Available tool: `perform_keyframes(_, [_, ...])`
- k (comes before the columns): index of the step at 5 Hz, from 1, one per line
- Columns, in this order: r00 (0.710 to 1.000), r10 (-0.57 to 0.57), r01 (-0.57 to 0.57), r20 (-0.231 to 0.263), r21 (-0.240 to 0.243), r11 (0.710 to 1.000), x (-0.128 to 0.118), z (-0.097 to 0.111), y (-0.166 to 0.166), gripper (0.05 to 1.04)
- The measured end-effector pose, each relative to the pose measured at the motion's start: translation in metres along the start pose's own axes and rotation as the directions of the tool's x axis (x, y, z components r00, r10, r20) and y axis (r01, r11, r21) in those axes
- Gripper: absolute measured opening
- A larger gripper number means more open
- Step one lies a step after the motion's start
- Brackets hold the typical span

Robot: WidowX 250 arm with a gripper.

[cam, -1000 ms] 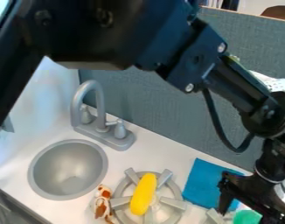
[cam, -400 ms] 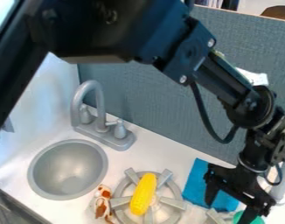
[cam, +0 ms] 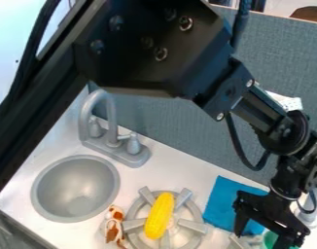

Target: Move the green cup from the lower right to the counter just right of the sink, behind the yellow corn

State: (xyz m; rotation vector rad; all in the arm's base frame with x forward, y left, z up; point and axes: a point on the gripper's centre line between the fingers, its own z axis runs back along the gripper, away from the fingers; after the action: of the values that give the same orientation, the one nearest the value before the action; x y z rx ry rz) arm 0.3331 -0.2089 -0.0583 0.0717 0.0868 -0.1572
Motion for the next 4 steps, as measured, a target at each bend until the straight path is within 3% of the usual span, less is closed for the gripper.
perform_keyframes(2, [1.000, -0.021, 0.021, -0.001, 0.004, 1.000, -0.004, -0.002, -0.010, 0.368])
perform_keyframes(3, [1.000, -0.019, 0.019, -0.009, 0.004, 1.000, -0.012, -0.006, -0.008, 0.174])
perform_keyframes(4, [1.000, -0.013, 0.013, -0.008, 0.003, 1.000, -0.019, 0.008, -0.003, 0.113])
